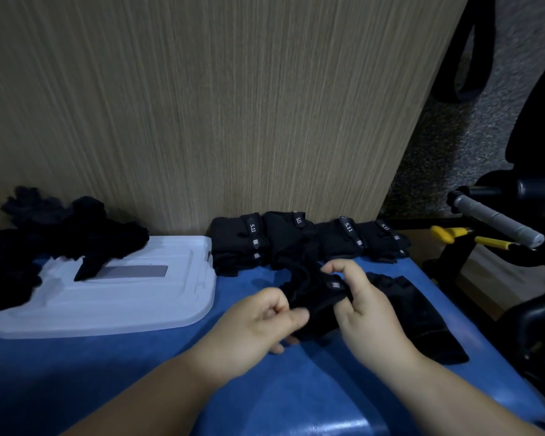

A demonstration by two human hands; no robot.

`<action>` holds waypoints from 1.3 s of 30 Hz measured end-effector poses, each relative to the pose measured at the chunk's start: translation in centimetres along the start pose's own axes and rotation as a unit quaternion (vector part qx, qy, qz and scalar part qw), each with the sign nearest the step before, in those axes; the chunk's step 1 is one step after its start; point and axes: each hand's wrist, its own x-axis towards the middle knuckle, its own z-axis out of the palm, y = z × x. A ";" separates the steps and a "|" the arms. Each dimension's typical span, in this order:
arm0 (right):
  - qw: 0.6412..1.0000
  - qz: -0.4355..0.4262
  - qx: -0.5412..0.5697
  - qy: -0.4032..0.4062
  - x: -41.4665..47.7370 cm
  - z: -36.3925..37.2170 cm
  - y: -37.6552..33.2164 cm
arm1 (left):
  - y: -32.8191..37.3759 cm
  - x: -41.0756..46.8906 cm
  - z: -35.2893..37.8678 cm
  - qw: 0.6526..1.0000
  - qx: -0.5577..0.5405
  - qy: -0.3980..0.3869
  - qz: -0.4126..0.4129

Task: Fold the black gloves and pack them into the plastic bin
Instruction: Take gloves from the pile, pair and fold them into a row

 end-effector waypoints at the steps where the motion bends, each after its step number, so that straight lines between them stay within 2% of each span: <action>1: 1.000 -0.014 0.000 -0.003 0.0 -0.1 -0.1 | 0.0 0.1 -0.1 0.999 -0.035 -0.001 -0.018; 4: 0.998 -0.054 -0.002 -0.031 0.0 0.1 -0.2 | -0.1 0.4 -0.2 0.990 -0.121 0.019 -0.070; 8: 0.990 -0.097 -0.020 -0.101 -0.4 0.8 -0.1 | 0.4 0.5 -0.4 0.967 -0.225 -0.004 -0.122; 10: 0.987 -0.105 -0.030 -0.119 -0.5 1.0 -0.1 | 0.4 0.8 -0.4 0.956 -0.262 0.032 -0.131; 13: 0.989 -0.118 -0.064 -0.056 -0.5 1.0 -0.2 | 0.3 1.1 -0.6 0.933 -0.314 0.111 -0.134; 16: 0.987 -0.114 -0.116 0.004 -0.4 0.6 -0.2 | 0.6 1.1 -0.7 0.914 -0.368 0.133 -0.112; 20: 0.981 -0.098 -0.165 -0.018 -0.6 0.4 -0.4 | 1.0 0.8 -0.3 0.893 -0.417 0.139 -0.100; 25: 0.980 -0.086 -0.172 -0.058 -0.4 0.0 -0.5 | 1.3 0.6 -0.5 0.880 -0.452 0.108 -0.097; 27: 0.983 -0.075 -0.152 -0.070 -0.5 -0.2 -0.6 | 1.4 0.4 -0.5 0.887 -0.441 0.088 -0.100; 31: 0.993 -0.016 -0.044 -0.112 -0.8 -0.2 -1.1 | 1.1 0.4 -0.2 0.915 -0.392 0.017 -0.093; 35: 0.979 0.062 0.121 -0.152 -1.0 -0.1 -1.7 | 0.6 0.6 0.4 0.936 -0.346 -0.014 -0.061; 39: 0.967 0.107 0.183 -0.142 -0.8 -0.2 -1.9 | 0.6 0.3 0.7 0.960 -0.275 -0.030 -0.034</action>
